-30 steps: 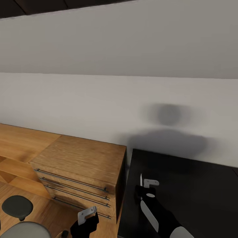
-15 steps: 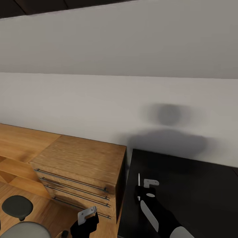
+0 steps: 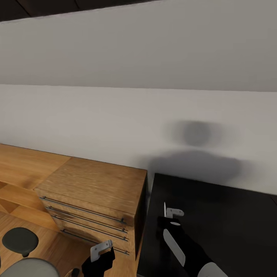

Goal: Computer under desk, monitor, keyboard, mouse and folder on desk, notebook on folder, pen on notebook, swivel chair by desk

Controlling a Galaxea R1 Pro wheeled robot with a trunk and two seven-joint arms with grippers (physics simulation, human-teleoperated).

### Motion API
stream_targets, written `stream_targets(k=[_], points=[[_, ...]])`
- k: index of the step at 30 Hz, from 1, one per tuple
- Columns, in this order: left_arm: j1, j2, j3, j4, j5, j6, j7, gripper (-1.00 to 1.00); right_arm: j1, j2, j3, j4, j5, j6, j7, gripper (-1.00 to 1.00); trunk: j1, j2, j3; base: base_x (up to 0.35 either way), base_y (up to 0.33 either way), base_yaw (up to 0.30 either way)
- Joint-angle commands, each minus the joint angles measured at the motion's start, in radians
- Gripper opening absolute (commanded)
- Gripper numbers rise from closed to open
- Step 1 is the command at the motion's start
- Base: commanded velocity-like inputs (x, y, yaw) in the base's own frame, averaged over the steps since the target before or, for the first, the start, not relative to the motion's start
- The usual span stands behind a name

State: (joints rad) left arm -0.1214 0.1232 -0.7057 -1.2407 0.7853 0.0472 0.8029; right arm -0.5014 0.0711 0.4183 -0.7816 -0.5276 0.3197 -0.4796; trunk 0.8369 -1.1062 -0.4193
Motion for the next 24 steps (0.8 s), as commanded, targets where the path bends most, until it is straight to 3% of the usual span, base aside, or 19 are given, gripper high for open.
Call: stream_targets(k=[1, 13, 21, 24], points=[[-0.001, 0.001, -0.003, -0.002, 0.002, 0.005, 0.007, 1.00, 0.000, 0.000, 0.004, 0.025, -0.027, 0.002, -0.007, -1.00, 0.000, -0.001, -0.001, 0.000, 0.000, 0.000], [-0.001, 0.001, -0.005, -0.002, 0.002, 0.005, 0.007, 1.00, 0.000, -0.001, 0.004, 0.025, -0.028, 0.002, -0.007, -1.00, 0.000, -0.001, -0.001, 0.000, 0.000, 0.000], [-0.001, 0.000, -0.006, -0.002, 0.002, 0.005, 0.008, 1.00, 0.000, -0.001, 0.003, 0.022, -0.027, -0.001, -0.008, -1.00, -0.030, 0.055, 0.024, 0.000, 0.000, 0.000], [-0.001, 0.000, -0.007, -0.002, 0.002, 0.005, 0.010, 1.00, 0.000, -0.005, 0.003, -0.036, -0.026, -0.007, -0.014, -1.00, -0.042, 0.076, 0.033, -0.010, -0.002, 0.000]])
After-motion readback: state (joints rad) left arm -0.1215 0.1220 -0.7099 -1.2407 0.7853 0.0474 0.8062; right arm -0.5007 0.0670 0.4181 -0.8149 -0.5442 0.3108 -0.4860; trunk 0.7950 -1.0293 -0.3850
